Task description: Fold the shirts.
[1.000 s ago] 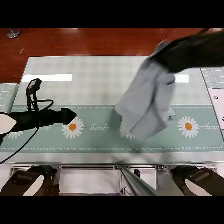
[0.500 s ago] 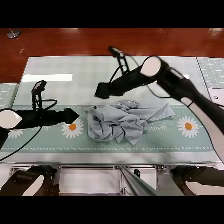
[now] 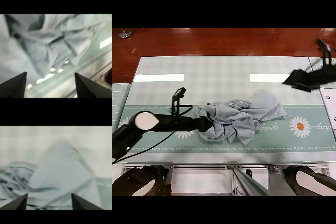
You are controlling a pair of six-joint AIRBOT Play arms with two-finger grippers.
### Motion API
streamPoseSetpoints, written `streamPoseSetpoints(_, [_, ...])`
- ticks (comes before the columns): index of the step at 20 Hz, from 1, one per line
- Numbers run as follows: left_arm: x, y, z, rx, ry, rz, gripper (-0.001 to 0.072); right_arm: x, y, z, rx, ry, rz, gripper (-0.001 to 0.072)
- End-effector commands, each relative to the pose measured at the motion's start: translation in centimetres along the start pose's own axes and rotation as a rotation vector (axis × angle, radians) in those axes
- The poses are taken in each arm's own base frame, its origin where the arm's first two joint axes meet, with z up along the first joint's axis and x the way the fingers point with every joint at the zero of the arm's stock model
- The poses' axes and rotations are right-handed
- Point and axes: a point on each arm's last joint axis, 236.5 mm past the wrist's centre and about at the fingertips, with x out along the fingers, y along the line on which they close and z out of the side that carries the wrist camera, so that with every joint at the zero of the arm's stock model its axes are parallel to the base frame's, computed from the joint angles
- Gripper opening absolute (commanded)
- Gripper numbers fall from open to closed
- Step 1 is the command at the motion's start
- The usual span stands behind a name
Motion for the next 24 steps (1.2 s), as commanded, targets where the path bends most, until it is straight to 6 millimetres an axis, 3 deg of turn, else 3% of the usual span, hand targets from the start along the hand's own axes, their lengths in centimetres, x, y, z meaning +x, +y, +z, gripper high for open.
streamPoseSetpoints(1, [5.4,0.2,2.5,-0.100,-0.046,0.007,0.0703,1.6,-6.6,-5.6,0.188,0.012,-0.042,0.0619])
streamPoseSetpoints(3, [7.7,1.2,3.2,-0.136,0.019,0.033,0.0704,3.4,-7.0,-7.8,0.198,0.054,-0.037,0.0619])
streamPoseSetpoints(7, [9.8,1.4,7.6,-0.159,0.019,0.030,0.0704,4.8,-6.1,-8.4,0.161,0.067,-0.036,0.0619])
streamPoseSetpoints(10, [11.4,1.6,6.6,-0.155,0.164,0.022,0.0700,6.3,-5.4,-8.9,0.132,0.103,-0.048,0.0619])
streamPoseSetpoints(11, [11.5,1.5,6.1,-0.141,0.225,0.006,0.0581,7.1,-5.2,-9.4,0.130,0.135,-0.045,0.0619])
streamPoseSetpoints(12, [11.3,1.3,5.9,-0.096,0.272,-0.015,0.0163,7.9,-5.2,-9.7,0.143,0.157,-0.046,0.0619])
streamPoseSetpoints(13, [10.8,1.0,6.0,-0.040,0.293,-0.038,0.0025,8.5,-5.3,-10.0,0.171,0.176,-0.044,0.0619])
streamPoseSetpoints(16, [9.1,0.4,7.6,-0.004,0.278,-0.068,0.0025,9.9,-5.5,-10.2,0.242,0.196,-0.032,0.0619])
streamPoseSetpoints(24, [5.5,-0.7,10.9,0.051,0.166,-0.091,0.0025,14.4,-1.6,-6.8,0.264,0.161,0.070,0.0618])
